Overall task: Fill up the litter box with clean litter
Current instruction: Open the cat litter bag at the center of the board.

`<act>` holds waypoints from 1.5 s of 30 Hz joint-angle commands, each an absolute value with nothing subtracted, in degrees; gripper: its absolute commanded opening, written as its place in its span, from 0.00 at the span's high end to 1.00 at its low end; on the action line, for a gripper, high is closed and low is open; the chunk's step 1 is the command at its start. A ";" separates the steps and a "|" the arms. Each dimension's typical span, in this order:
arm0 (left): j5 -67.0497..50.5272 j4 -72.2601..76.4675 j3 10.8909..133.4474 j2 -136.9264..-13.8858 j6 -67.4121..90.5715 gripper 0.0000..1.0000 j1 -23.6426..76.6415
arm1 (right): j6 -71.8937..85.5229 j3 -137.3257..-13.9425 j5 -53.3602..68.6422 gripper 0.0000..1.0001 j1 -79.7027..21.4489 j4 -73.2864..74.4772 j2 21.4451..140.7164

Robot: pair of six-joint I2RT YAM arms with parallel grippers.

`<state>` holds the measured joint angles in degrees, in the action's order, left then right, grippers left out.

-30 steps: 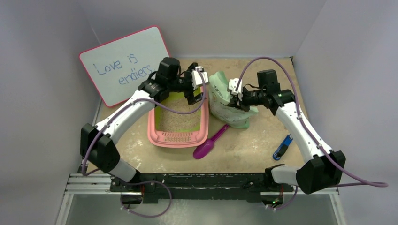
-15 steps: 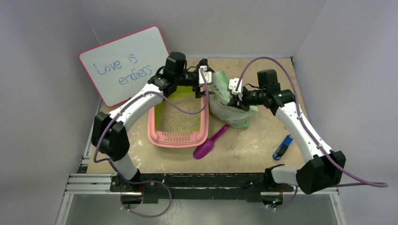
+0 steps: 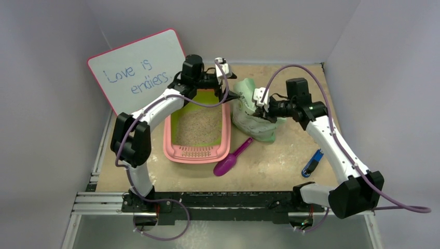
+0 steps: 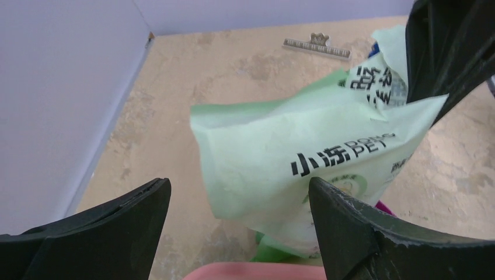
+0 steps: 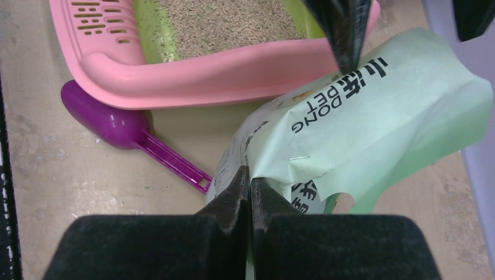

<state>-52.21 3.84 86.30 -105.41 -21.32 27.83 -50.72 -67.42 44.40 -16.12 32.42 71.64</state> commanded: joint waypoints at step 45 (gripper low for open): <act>-28.25 7.28 76.41 -82.94 0.73 0.01 25.69 | -48.87 -65.66 44.37 1.00 -16.32 25.18 66.18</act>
<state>-34.20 14.11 76.53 -81.01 -6.68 26.30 -49.21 -65.12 41.47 -16.19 28.77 69.23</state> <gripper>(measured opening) 0.993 0.005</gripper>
